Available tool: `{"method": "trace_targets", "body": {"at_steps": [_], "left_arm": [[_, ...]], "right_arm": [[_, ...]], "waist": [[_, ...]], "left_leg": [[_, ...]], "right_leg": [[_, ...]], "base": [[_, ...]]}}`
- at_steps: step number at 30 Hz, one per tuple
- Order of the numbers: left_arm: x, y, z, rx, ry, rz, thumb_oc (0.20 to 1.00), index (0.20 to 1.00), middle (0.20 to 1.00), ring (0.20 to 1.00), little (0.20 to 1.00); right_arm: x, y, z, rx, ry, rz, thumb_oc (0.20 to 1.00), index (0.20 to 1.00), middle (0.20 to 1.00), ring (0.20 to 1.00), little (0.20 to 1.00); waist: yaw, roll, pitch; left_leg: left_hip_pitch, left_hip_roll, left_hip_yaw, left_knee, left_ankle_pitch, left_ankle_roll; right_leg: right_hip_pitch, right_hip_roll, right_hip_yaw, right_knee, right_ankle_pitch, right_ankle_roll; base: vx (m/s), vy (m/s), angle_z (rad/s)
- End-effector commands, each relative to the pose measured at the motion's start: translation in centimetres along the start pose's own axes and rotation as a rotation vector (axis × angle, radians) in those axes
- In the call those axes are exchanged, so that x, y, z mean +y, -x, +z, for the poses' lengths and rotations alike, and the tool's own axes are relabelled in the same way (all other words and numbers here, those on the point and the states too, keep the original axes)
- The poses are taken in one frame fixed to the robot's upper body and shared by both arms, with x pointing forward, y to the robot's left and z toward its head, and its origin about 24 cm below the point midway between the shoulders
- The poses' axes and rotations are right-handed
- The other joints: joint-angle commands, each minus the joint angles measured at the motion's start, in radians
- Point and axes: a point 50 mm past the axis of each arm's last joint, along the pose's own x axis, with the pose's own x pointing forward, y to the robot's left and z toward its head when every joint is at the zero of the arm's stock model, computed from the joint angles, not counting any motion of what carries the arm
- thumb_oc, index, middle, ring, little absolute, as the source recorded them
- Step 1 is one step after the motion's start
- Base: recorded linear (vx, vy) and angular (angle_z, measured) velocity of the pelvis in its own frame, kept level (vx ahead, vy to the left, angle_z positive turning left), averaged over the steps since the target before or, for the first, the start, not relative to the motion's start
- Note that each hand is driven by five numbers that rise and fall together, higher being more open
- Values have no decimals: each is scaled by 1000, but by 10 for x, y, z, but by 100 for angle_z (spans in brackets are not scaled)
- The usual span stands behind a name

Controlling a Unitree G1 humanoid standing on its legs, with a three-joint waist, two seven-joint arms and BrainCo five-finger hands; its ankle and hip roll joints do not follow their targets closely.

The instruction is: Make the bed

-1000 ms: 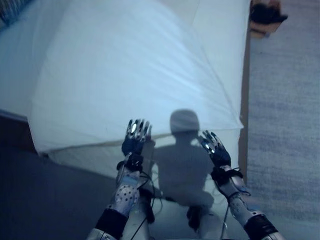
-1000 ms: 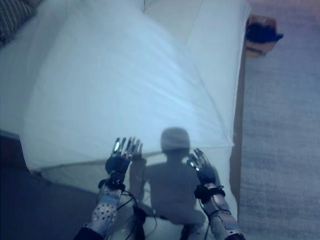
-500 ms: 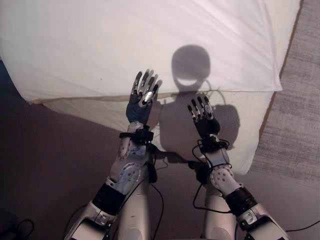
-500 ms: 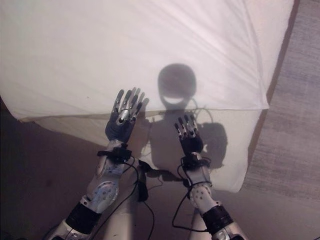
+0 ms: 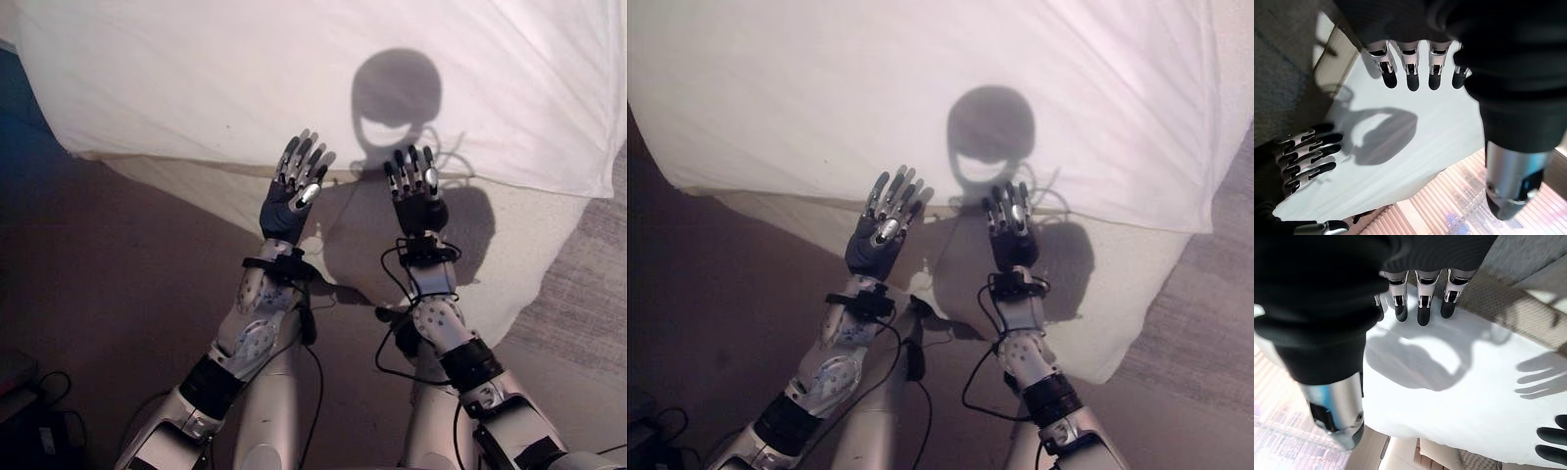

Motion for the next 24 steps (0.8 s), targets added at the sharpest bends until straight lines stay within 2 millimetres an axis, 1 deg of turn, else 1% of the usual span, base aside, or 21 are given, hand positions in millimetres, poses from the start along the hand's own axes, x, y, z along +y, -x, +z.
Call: {"method": "trace_targets", "body": {"at_steps": [1,5,13,15,17,18,19,20,21,22,23,24], "left_arm": [[-35,-5,22,-122,-21,-186,1000,1000,1000,1000,1000],[-35,-4,24,-130,-25,-188,1000,1000,1000,1000,1000],[-35,-2,27,-136,-35,-193,1000,1000,1000,1000,1000],[-34,-2,26,-132,-43,-189,1000,1000,1000,1000,1000],[-32,0,25,-122,-48,-184,1000,1000,1000,1000,1000],[-32,1,24,-117,-45,-187,1000,1000,1000,1000,1000],[-32,1,24,-116,-45,-187,1000,1000,1000,1000,1000],[-32,1,23,-117,-43,-183,1000,1000,1000,1000,1000],[-32,1,23,-116,-43,-183,1000,1000,1000,1000,1000],[-32,2,23,-120,-38,-179,1000,1000,1000,1000,1000],[-32,2,23,-119,-38,-178,1000,1000,1000,1000,1000],[-32,2,25,-132,-36,-173,1000,1000,1000,1000,1000]], "right_arm": [[20,-8,26,-141,14,87,1000,1000,1000,1000,1000],[19,-8,28,-152,17,81,1000,1000,1000,1000,1000],[19,-10,25,-156,-9,60,1000,1000,1000,1000,1000],[16,-9,22,-124,18,58,1000,1000,1000,1000,1000],[9,-2,14,-64,51,44,1000,1000,1000,1000,1000],[-2,6,8,-30,57,5,1000,1000,1000,1000,1000],[-2,7,8,-29,57,5,1000,1000,1000,1000,1000],[-15,15,4,-15,55,-59,1000,1000,1000,1000,1000],[-15,16,3,-14,55,-60,1000,1000,1000,1000,1000],[-26,25,-2,12,50,-103,1000,1000,1000,1000,1000],[-26,26,-2,13,49,-103,1000,1000,1000,1000,1000],[-38,37,-6,30,35,-163,1000,1000,1000,1000,1000]], "waist": [[10,36,-11],[10,37,-11],[7,38,-11],[6,37,-11],[3,32,-11],[-2,27,-11],[-3,26,-11],[-8,24,-11],[-8,23,-11],[-14,19,-11],[-15,19,-11],[-23,16,-11]], "left_leg": [[39,42,32,62,-145,8],[39,39,35,54,-144,8],[46,35,58,45,-153,16],[46,35,62,45,-155,17],[46,36,64,46,-157,18],[43,36,67,48,-159,18],[44,36,67,48,-159,18],[43,34,71,47,-161,19],[44,34,71,48,-161,19],[41,34,72,50,-164,19],[42,34,73,51,-164,19],[37,34,74,55,-167,20]], "right_leg": [[-29,-15,-4,-177,223,108],[-32,-16,-4,-180,225,109],[-46,-20,9,-186,236,112],[-49,-20,10,-185,236,110],[-56,-18,10,-182,236,110],[-59,-16,10,-183,237,109],[-58,-17,11,-183,237,109],[-60,-16,11,-184,238,110],[-59,-16,12,-184,238,110],[-63,-15,13,-182,239,110],[-63,-16,13,-181,239,110],[-71,-16,16,-175,238,109]], "base": [[0,0,0],[0,0,0],[1,4,0],[0,0,0],[0,0,0],[0,0,0],[0,0,0],[0,0,0],[0,0,0],[0,0,0],[0,0,0],[0,0,0]]}}
